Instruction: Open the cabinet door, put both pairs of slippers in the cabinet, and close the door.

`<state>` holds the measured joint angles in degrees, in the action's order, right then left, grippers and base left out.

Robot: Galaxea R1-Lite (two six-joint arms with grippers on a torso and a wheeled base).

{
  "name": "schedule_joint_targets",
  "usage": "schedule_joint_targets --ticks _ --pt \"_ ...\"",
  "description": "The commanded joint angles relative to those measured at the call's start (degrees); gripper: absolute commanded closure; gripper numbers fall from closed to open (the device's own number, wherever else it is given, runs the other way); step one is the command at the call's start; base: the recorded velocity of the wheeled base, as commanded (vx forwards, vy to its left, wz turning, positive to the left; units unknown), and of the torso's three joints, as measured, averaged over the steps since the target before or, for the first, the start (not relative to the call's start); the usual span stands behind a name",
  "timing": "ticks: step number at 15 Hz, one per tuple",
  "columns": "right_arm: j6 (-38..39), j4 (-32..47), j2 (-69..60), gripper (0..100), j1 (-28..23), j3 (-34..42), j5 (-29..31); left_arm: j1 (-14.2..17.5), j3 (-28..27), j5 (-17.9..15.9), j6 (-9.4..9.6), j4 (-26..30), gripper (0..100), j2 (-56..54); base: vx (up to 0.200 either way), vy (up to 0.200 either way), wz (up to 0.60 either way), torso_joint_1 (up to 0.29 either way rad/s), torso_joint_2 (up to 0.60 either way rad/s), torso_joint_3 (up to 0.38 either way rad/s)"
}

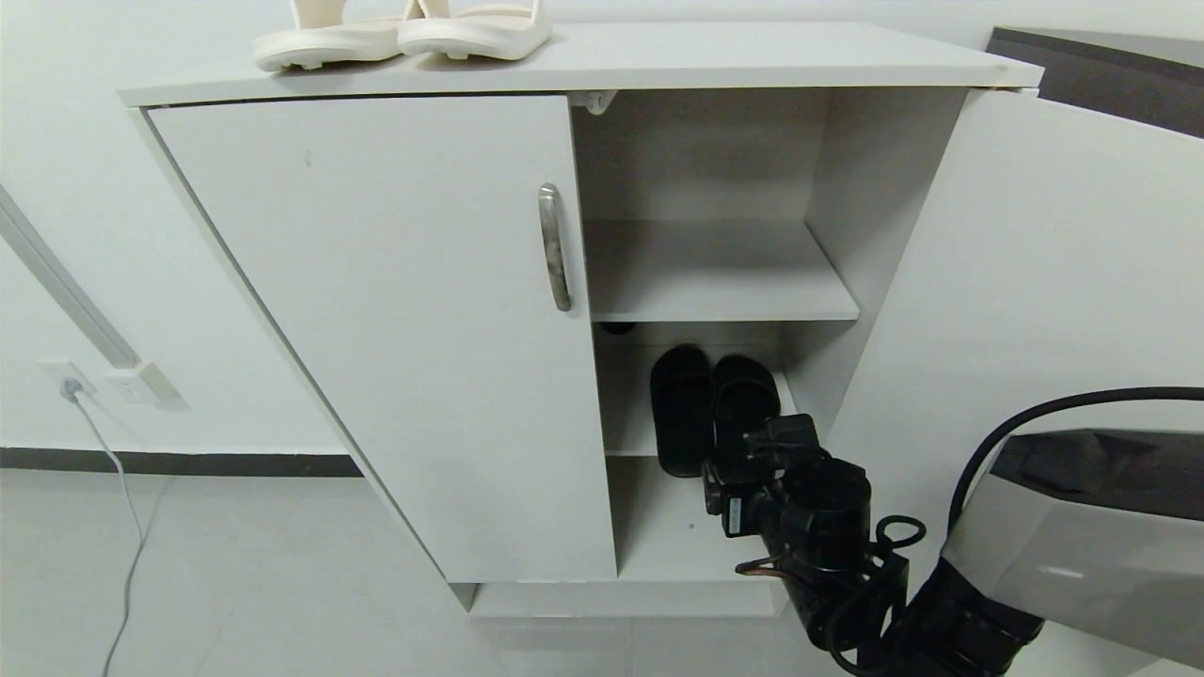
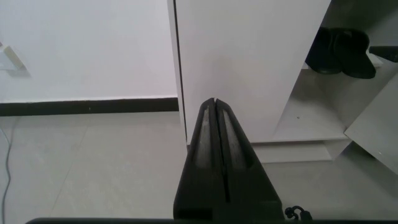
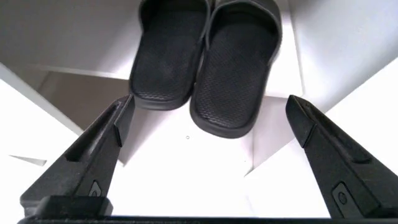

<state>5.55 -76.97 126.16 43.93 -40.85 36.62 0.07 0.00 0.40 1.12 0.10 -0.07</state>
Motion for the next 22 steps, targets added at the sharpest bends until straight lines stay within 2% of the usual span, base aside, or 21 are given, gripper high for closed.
schedule_joint_targets --ticks 1,6,11,22 --pt "-0.01 -0.02 -0.21 0 0.36 0.07 0.03 0.01 0.0 0.04 0.02 -0.01 100 0.07 -0.2 0.0 0.0 0.002 0.0 0.002" --pt "-0.01 -0.11 -0.21 0 0.54 0.33 0.21 0.01 0.0 0.04 0.02 -0.01 100 0.07 -0.2 0.0 0.0 0.0 0.0 0.0" --pt "-0.1 -2.39 -0.48 0 0.63 2.71 0.21 0.01 0.0 0.39 -0.68 -0.01 100 0.07 0.0 0.0 0.0 0.0 0.0 0.0" --pt "-0.19 -3.01 -0.39 0 0.71 3.5 0.21 0.01 0.0 0.13 -0.51 -0.01 100 0.07 0.0 0.0 0.0 0.0 0.0 0.007"
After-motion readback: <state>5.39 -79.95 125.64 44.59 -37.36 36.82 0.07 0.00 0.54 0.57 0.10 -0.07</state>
